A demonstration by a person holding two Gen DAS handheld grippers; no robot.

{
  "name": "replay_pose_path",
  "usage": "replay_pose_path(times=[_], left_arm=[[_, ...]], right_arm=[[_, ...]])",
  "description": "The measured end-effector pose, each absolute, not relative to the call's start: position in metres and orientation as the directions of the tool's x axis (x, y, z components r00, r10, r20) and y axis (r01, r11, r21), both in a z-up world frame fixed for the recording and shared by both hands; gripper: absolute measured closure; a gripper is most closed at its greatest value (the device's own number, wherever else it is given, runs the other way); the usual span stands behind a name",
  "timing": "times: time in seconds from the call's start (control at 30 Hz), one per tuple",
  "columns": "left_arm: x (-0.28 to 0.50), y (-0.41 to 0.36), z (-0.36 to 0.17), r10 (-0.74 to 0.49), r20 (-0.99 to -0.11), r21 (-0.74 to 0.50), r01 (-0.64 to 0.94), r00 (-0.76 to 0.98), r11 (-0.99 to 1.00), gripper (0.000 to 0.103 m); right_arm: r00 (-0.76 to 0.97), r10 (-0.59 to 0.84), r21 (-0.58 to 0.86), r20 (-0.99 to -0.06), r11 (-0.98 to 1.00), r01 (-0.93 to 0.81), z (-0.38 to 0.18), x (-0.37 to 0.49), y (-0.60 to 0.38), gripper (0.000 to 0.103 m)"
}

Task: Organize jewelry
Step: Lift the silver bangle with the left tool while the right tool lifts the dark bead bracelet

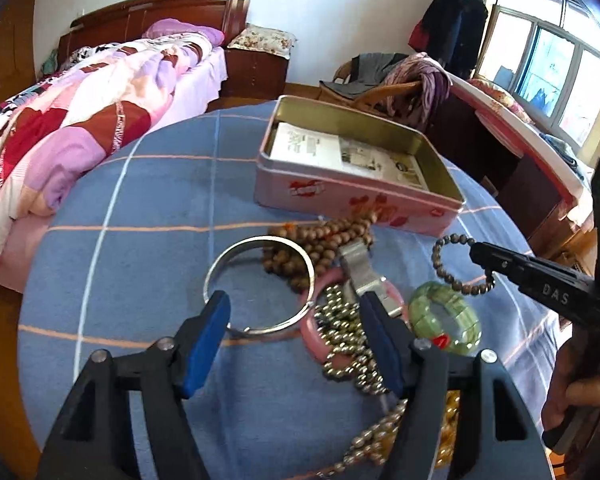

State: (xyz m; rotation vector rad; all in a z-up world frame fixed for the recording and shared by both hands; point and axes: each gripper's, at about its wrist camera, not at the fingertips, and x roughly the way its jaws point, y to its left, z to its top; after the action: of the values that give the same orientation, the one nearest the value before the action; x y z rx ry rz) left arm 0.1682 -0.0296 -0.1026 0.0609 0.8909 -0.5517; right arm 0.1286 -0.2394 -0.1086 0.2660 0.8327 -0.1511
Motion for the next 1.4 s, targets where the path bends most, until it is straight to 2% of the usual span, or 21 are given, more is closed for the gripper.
replay_pose_path(times=[0.03, 0.1, 0.17, 0.3, 0.33, 0.4, 0.47, 0.53, 0.83, 0.9, 0.93, 1.0, 1.03, 1.07, 1.13, 1.27, 1.4], left_arm=[[0.171, -0.032, -0.104, -0.42, -0.754, -0.167, 0.471, 0.505, 0.866, 0.034], [0.178, -0.039, -0.107, -0.414, -0.769, -0.168, 0.471, 0.487, 0.866, 0.042], [0.185, -0.049, -0.115, -0.383, -0.806, -0.154, 0.465, 0.452, 0.872, 0.074], [0.184, -0.054, -0.121, -0.354, -0.815, -0.12, 0.464, 0.459, 0.877, 0.08], [0.184, -0.052, -0.12, -0.372, -0.813, -0.141, 0.468, 0.448, 0.873, 0.089], [0.182, -0.042, -0.117, -0.414, -0.797, -0.199, 0.455, 0.44, 0.868, 0.091], [0.178, -0.028, -0.112, -0.481, -0.758, -0.276, 0.452, 0.44, 0.848, 0.097], [0.173, -0.019, -0.107, -0.504, -0.736, -0.304, 0.445, 0.452, 0.842, 0.097], [0.154, -0.004, -0.09, -0.514, -0.696, -0.303, 0.444, 0.501, 0.843, 0.097], [0.153, -0.003, -0.087, -0.477, -0.704, -0.257, 0.436, 0.527, 0.862, 0.097], [0.154, -0.002, -0.086, -0.447, -0.709, -0.222, 0.428, 0.546, 0.876, 0.097], [0.157, 0.001, -0.089, -0.382, -0.728, -0.162, 0.399, 0.569, 0.903, 0.088], [0.16, 0.004, -0.092, -0.363, -0.74, -0.155, 0.381, 0.567, 0.911, 0.07], [0.164, 0.008, -0.095, -0.341, -0.751, -0.155, 0.352, 0.565, 0.923, 0.047], [0.169, 0.014, -0.1, -0.34, -0.749, -0.173, 0.328, 0.568, 0.929, 0.031], [0.179, 0.009, -0.112, -0.298, -0.776, -0.138, 0.311, 0.556, 0.94, 0.031], [0.181, 0.005, -0.123, -0.382, -0.804, -0.234, 0.347, 0.456, 0.908, 0.031]], right_arm=[[0.668, -0.029, 0.176, -0.743, 0.955, 0.237, -0.107, 0.127, -0.239, 0.094], [0.676, -0.035, 0.175, -0.736, 0.955, 0.24, -0.104, 0.124, -0.237, 0.094], [0.685, -0.046, 0.166, -0.727, 0.956, 0.241, -0.101, 0.121, -0.237, 0.094], [0.697, -0.053, 0.166, -0.715, 0.956, 0.243, -0.094, 0.116, -0.238, 0.094], [0.701, -0.05, 0.171, -0.712, 0.955, 0.243, -0.093, 0.114, -0.239, 0.094], [0.713, -0.045, 0.184, -0.699, 0.953, 0.24, -0.088, 0.11, -0.239, 0.094], [0.727, -0.047, 0.186, -0.685, 0.954, 0.237, -0.084, 0.107, -0.238, 0.094], [0.732, -0.046, 0.189, -0.679, 0.953, 0.235, -0.082, 0.105, -0.238, 0.094], [0.754, -0.051, 0.188, -0.655, 0.955, 0.228, -0.071, 0.091, -0.23, 0.094], [0.757, -0.056, 0.18, -0.651, 0.957, 0.226, -0.068, 0.087, -0.229, 0.094], [0.757, -0.056, 0.178, -0.651, 0.958, 0.224, -0.067, 0.086, -0.228, 0.094], [0.758, -0.054, 0.18, -0.651, 0.958, 0.223, -0.067, 0.084, -0.227, 0.094], [0.757, -0.052, 0.183, -0.651, 0.957, 0.223, -0.068, 0.084, -0.226, 0.094], [0.756, -0.049, 0.185, -0.653, 0.957, 0.223, -0.069, 0.084, -0.226, 0.094], [0.753, -0.042, 0.189, -0.656, 0.957, 0.219, -0.07, 0.084, -0.224, 0.094], [0.748, -0.034, 0.192, -0.663, 0.958, 0.214, -0.073, 0.087, -0.221, 0.094], [0.744, -0.037, 0.187, -0.667, 0.958, 0.215, -0.074, 0.089, -0.222, 0.094]])
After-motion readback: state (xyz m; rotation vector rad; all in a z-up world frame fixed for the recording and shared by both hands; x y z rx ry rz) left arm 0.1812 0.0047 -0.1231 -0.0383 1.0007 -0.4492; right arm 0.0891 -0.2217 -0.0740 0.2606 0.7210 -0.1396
